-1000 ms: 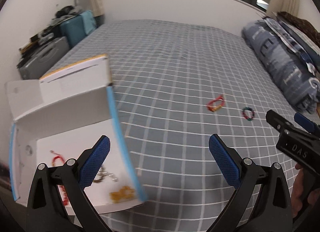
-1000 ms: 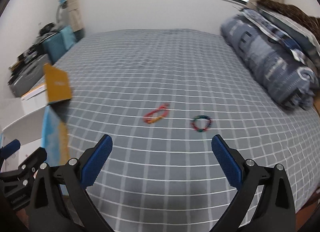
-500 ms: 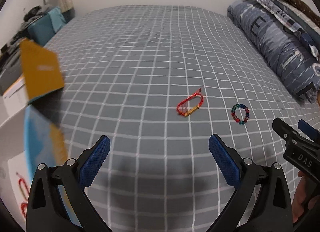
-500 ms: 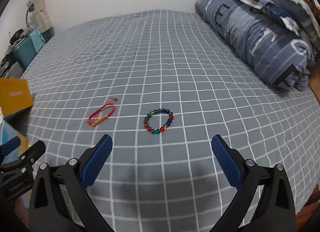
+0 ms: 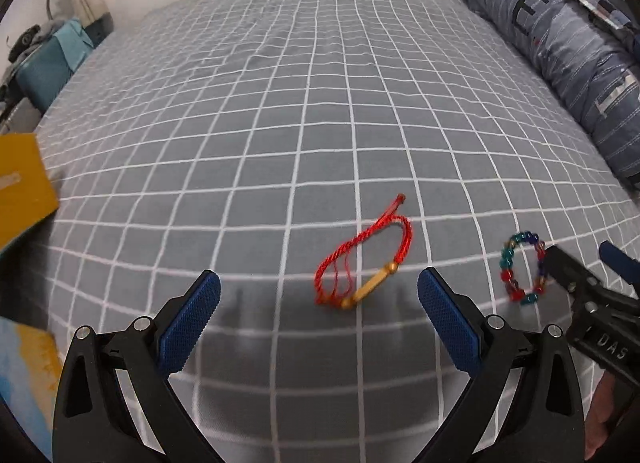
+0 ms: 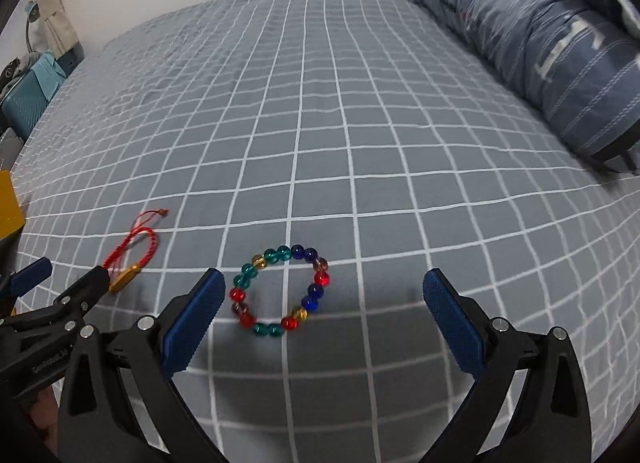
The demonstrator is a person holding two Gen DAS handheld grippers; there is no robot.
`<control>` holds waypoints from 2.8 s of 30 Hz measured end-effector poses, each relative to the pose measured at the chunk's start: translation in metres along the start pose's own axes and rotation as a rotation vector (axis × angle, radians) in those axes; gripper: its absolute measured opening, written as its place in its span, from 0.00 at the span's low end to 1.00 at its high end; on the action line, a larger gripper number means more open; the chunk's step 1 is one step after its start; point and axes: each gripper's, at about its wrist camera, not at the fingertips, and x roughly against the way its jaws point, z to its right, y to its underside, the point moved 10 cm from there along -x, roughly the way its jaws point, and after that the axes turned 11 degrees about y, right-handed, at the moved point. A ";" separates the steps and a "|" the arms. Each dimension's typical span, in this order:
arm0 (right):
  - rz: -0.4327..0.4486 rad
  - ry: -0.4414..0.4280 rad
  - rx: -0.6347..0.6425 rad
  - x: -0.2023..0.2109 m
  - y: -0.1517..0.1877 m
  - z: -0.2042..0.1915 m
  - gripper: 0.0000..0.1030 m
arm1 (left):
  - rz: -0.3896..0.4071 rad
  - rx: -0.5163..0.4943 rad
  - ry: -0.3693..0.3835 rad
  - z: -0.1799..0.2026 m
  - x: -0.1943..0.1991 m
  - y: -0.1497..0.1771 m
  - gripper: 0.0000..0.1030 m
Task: Organize jewelry
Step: 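Grasp the second red string bracelet with the left tool while the right tool grasps the multicolour bead bracelet, then lift and carry the string bracelet and multicolour bead bracelet over the box with both tools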
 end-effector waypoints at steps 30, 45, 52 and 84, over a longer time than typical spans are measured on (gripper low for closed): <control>-0.091 0.013 0.047 -0.033 0.004 -0.005 0.25 | -0.046 -0.009 0.040 0.012 -0.047 -0.003 0.54; -0.068 -0.028 0.024 -0.016 -0.004 -0.004 0.09 | -0.038 -0.030 0.027 0.016 -0.030 -0.005 0.09; -0.050 -0.032 0.022 -0.004 -0.004 -0.006 0.09 | -0.024 -0.026 0.028 0.017 -0.019 -0.005 0.09; 0.092 -0.060 0.053 0.119 0.001 -0.020 0.09 | 0.060 0.003 0.056 0.006 0.102 0.007 0.09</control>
